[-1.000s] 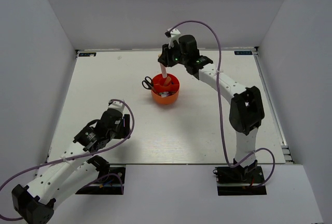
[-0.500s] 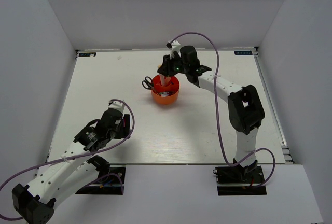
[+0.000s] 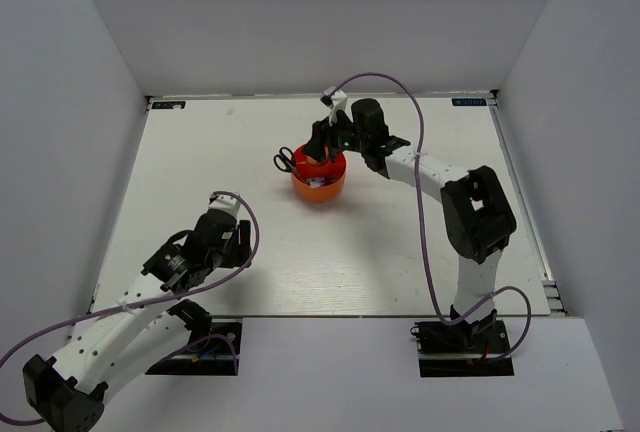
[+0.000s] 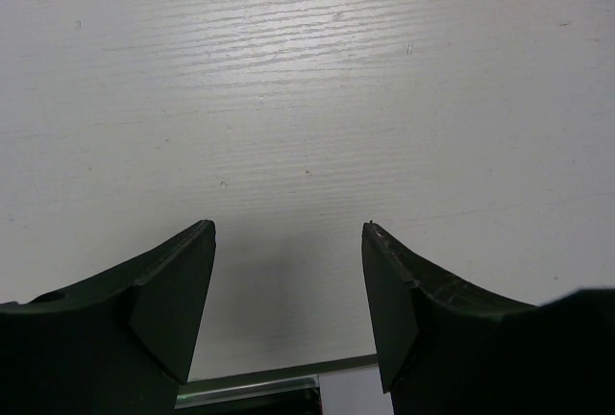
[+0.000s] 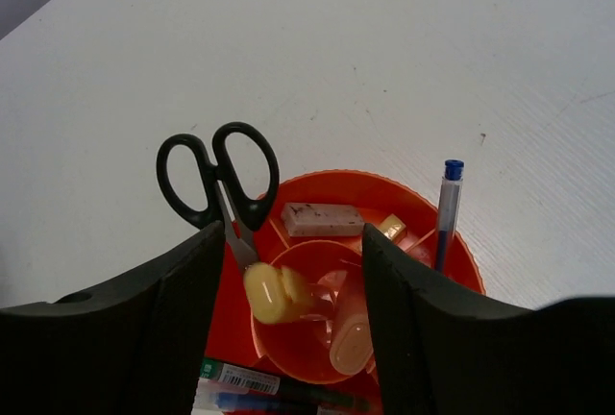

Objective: Sort the stationery into containers
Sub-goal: Place the stationery in the storage box, then reset both arms

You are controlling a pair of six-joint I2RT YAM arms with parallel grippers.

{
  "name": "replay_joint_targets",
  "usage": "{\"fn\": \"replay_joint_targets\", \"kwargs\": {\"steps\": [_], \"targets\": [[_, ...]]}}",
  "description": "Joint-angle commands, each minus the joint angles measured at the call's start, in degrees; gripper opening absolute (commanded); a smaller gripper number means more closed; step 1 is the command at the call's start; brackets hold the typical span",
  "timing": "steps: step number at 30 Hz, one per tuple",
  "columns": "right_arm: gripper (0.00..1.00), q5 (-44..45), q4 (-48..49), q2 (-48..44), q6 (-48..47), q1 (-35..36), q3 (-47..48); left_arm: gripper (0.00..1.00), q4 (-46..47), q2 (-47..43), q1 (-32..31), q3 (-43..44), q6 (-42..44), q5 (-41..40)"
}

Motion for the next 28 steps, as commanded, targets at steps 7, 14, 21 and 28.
{"fn": "replay_joint_targets", "kwargs": {"steps": [7,14,21,28], "targets": [[0.67,0.91,-2.99,-7.68,-3.63,0.01,2.04,0.73,0.78,-0.42,0.20,-0.34,0.37,-0.40],[0.90,12.96,-27.17,-13.22,-6.36,-2.18,7.12,0.16,1.48,-1.11,0.02,-0.25,0.89,-0.40],[0.90,13.29,-40.96,-25.16,-5.91,-5.71,-1.02,0.86,2.10,2.31,0.20,2.56,1.60,0.38],[0.90,32.28,-38.41,-44.92,-7.49,-6.32,-20.17,1.00,4.55,3.28,3.45,0.99,1.60,5.57]]}}
